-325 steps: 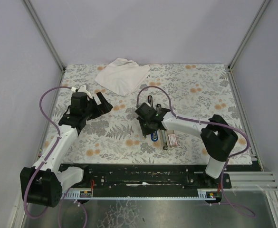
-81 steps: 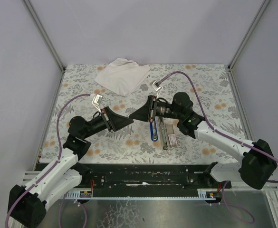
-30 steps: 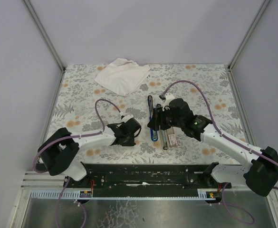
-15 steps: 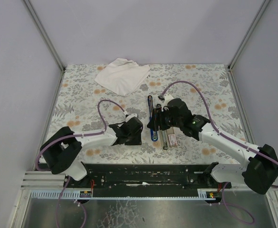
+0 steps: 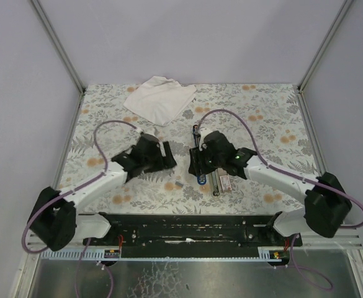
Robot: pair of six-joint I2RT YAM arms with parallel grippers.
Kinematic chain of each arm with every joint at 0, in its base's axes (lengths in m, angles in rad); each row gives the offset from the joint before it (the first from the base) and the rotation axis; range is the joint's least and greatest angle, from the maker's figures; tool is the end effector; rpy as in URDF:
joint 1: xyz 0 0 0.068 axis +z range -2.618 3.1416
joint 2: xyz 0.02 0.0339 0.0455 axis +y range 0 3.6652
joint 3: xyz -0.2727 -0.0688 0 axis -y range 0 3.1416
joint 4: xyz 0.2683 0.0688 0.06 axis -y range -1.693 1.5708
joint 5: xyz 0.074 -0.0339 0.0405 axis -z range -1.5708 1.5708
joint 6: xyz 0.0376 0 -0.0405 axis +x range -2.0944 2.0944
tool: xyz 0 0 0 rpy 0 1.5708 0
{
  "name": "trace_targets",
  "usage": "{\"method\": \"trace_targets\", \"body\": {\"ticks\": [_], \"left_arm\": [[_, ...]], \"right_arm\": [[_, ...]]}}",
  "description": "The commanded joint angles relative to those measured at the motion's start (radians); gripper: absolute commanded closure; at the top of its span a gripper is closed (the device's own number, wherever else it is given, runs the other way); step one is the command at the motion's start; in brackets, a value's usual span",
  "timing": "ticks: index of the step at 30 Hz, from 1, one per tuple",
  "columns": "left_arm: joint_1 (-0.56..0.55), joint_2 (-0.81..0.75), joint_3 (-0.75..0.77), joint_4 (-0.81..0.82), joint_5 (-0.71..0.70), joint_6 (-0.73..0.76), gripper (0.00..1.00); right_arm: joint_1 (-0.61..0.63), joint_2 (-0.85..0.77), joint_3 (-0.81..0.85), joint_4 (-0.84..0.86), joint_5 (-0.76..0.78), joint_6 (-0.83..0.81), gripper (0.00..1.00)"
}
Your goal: Load the staples into the stapler
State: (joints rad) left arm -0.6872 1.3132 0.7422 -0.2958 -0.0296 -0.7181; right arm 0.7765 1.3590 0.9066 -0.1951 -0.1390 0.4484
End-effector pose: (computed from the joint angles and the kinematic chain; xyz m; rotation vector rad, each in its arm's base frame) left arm 0.2179 -0.1773 0.1976 -0.0528 2.5262 -0.5712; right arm 0.2239 0.2272 0.2497 -0.4618 2.2939 0.8020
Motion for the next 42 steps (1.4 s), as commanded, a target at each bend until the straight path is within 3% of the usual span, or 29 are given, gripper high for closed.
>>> {"method": "trace_targets", "body": {"ticks": [1, 5, 10, 24, 42], "left_arm": [[0.242, -0.119, 0.117, -0.123, 0.075, 0.195, 0.16], [0.497, -0.138, 0.233, -0.208, 0.146, 0.322, 0.07], [0.653, -0.170, 0.251, -0.192, 0.162, 0.380, 0.03], [0.705, -0.202, 0.169, -0.151, 0.084, 0.410, 0.02], [0.711, -0.207, 0.165, -0.148, 0.094, 0.407, 0.02]], "right_arm": [[0.114, 0.115, 0.134, -0.056, 0.086, -0.149, 0.44], [0.185, 0.236, 0.194, -0.075, 0.177, -0.195, 0.44], [0.216, 0.357, 0.234, -0.073, 0.189, -0.243, 0.42], [0.261, 0.503, 0.318, -0.075, 0.199, -0.297, 0.44], [0.289, 0.566, 0.326, -0.080, 0.268, -0.289, 0.66]]}}
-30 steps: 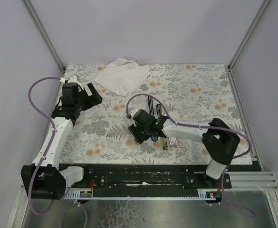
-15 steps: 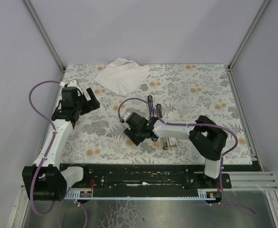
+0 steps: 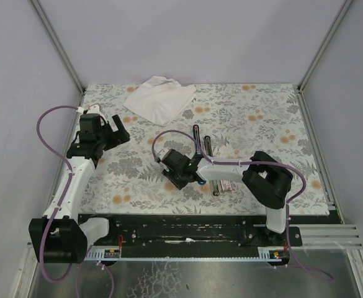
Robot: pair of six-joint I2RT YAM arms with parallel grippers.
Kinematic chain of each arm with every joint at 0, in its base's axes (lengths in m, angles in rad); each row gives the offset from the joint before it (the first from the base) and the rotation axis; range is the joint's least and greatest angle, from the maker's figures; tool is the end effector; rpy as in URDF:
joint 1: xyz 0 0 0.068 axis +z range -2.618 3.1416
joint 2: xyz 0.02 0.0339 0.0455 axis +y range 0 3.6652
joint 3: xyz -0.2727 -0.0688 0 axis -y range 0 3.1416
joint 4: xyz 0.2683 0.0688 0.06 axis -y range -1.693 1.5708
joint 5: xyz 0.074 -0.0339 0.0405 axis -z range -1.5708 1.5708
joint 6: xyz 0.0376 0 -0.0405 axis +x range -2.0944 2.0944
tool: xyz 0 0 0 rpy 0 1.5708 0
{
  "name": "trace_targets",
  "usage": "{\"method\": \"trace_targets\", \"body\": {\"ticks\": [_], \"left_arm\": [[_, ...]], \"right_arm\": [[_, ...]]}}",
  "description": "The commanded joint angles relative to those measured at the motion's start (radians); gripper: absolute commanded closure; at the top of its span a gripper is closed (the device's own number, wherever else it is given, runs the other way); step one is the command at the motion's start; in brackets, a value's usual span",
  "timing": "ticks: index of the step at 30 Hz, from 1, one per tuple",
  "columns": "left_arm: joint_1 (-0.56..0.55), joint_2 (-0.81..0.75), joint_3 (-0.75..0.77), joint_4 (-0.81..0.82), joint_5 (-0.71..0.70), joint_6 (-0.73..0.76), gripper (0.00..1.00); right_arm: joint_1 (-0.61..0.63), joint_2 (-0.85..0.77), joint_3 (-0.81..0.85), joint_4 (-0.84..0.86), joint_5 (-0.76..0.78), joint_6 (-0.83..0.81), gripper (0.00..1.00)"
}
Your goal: Load the staples into the stapler
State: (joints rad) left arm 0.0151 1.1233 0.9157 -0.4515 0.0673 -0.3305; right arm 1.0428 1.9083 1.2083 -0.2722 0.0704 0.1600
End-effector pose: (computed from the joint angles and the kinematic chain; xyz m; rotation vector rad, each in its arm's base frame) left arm 0.2651 0.0015 0.2945 -0.3486 2.2123 -0.2469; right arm 0.2124 0.3589 0.1517 -1.0785 2.3484 0.3761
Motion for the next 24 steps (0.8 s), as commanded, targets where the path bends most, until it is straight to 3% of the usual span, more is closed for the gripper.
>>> {"method": "trace_targets", "body": {"ticks": [1, 10, 24], "left_arm": [[0.010, -0.018, -0.009, 0.008, -0.004, 0.018, 0.02], [0.014, -0.037, -0.017, 0.011, -0.006, 0.015, 0.01], [0.015, -0.048, -0.023, 0.020, 0.001, 0.008, 0.01]], "right_arm": [[0.025, 0.015, 0.018, -0.003, 0.069, 0.005, 0.68], [0.027, -0.066, -0.005, -0.065, 0.234, 0.162, 0.81], [-0.154, -0.232, -0.014, -0.064, 0.318, 0.358, 0.80]]}}
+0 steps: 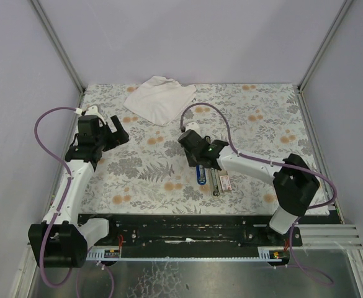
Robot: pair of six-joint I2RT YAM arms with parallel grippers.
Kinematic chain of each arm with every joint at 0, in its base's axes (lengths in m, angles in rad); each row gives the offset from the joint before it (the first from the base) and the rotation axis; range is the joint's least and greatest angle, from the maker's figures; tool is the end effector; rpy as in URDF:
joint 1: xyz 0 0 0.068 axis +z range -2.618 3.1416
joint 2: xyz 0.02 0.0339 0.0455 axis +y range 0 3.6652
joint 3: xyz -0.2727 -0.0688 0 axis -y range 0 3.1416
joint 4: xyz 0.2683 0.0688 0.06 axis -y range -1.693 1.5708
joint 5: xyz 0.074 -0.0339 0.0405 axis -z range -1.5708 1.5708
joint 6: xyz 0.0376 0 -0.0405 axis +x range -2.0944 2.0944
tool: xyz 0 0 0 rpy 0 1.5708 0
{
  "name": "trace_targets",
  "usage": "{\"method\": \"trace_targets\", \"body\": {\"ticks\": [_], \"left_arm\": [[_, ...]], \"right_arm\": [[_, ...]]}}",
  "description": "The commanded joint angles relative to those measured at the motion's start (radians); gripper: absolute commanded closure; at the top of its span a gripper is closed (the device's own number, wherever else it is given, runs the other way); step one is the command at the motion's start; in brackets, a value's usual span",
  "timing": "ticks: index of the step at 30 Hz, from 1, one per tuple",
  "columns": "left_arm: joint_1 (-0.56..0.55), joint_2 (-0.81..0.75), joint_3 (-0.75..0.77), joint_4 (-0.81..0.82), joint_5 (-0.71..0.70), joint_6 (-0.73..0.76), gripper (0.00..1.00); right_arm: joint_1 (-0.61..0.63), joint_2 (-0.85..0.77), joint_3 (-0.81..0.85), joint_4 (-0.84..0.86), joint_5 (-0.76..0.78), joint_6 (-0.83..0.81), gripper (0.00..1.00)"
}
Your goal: Load the staples into the stapler
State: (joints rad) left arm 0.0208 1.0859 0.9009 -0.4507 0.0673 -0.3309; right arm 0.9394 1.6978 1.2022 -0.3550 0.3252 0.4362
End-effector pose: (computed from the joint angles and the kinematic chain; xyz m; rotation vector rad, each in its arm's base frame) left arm 0.2574 0.0028 0.2982 -0.3505 2.1879 -0.2464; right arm 0.2407 0.3088 0.2268 -0.4492 2.3370 0.2667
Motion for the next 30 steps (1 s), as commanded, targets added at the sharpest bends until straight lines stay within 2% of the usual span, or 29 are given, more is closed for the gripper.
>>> {"method": "trace_targets", "body": {"ticks": [1, 30], "left_arm": [[0.009, -0.009, -0.009, 0.020, 0.003, 0.007, 0.01], [0.010, 0.010, -0.011, 0.021, 0.016, 0.005, 0.00]], "right_arm": [[-0.060, -0.021, -0.017, 0.027, 0.065, 0.089, 0.80], [-0.093, 0.055, -0.061, 0.039, 0.117, 0.192, 0.80]]}}
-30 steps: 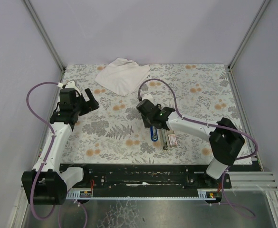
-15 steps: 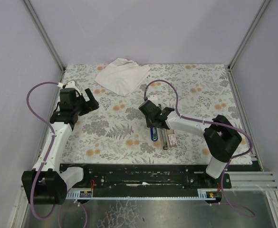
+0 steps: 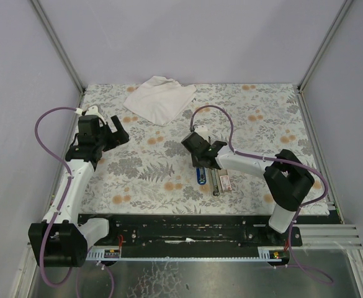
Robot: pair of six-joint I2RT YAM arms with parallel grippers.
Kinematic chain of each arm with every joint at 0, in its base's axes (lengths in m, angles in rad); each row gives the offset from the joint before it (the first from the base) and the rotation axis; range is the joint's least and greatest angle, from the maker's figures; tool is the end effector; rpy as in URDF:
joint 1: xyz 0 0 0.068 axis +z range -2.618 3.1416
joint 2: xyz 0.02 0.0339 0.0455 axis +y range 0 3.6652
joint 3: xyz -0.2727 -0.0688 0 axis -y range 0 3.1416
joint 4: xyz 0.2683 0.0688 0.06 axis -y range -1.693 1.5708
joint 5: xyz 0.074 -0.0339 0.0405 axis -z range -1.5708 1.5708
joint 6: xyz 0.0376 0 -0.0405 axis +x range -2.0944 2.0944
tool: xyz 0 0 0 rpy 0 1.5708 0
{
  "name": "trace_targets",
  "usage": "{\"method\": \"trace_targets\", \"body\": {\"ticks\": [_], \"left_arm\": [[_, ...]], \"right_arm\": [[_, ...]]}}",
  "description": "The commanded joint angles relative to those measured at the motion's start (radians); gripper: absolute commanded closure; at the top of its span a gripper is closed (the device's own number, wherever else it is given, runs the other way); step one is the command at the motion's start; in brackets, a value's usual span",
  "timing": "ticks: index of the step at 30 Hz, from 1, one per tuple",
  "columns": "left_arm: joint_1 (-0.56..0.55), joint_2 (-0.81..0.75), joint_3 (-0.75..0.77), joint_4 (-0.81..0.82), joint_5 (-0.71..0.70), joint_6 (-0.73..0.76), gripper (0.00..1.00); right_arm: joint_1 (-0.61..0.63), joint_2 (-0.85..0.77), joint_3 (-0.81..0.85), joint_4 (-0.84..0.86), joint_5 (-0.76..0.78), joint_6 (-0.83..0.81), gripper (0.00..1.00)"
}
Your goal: Load the staples into the stapler
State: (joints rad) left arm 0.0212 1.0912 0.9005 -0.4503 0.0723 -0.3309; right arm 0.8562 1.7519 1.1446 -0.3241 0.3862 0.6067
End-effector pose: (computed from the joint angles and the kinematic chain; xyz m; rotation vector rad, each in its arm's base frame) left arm 0.2583 0.0028 0.2968 -0.3493 2.1937 -0.2512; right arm 0.2654 0.2843 0.1906 -0.1452 2.4126 0.1824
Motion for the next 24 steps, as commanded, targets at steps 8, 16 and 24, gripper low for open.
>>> {"method": "trace_targets", "body": {"ticks": [8, 16, 24], "left_arm": [[0.010, 0.007, -0.010, 0.021, 0.012, 0.006, 0.00], [0.010, 0.008, -0.011, 0.020, 0.013, 0.006, 0.00], [0.011, 0.009, -0.008, 0.020, 0.013, 0.006, 0.00]], "right_arm": [[-0.013, -0.002, -0.008, 0.008, 0.060, 0.020, 0.80], [-0.016, 0.006, -0.009, 0.012, 0.053, 0.018, 0.81], [-0.019, 0.011, -0.013, 0.017, 0.047, 0.018, 0.81]]}}
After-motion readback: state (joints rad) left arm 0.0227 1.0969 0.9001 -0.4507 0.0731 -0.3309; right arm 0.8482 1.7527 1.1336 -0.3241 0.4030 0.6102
